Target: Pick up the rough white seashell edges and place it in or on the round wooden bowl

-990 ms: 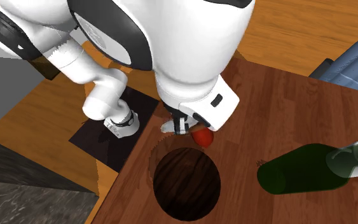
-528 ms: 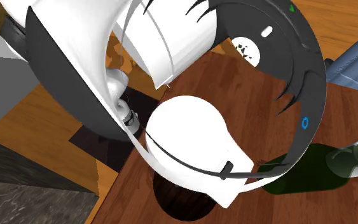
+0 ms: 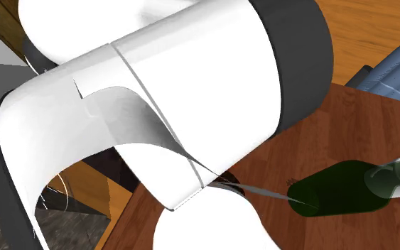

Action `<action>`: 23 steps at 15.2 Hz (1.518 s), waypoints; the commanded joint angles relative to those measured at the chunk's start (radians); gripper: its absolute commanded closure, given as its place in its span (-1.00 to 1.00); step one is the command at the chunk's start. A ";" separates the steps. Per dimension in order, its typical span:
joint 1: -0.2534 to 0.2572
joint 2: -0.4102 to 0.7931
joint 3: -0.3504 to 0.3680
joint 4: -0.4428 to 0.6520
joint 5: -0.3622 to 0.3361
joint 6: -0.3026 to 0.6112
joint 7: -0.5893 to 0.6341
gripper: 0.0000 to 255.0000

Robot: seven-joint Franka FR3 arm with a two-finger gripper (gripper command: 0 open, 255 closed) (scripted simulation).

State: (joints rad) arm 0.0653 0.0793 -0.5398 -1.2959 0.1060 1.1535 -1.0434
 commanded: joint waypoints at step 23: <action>0.024 -0.098 0.019 -0.317 -0.048 0.235 0.019 -1.00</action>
State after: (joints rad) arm 0.0894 -0.0192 -0.5203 -1.6090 0.0584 1.3878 -1.0248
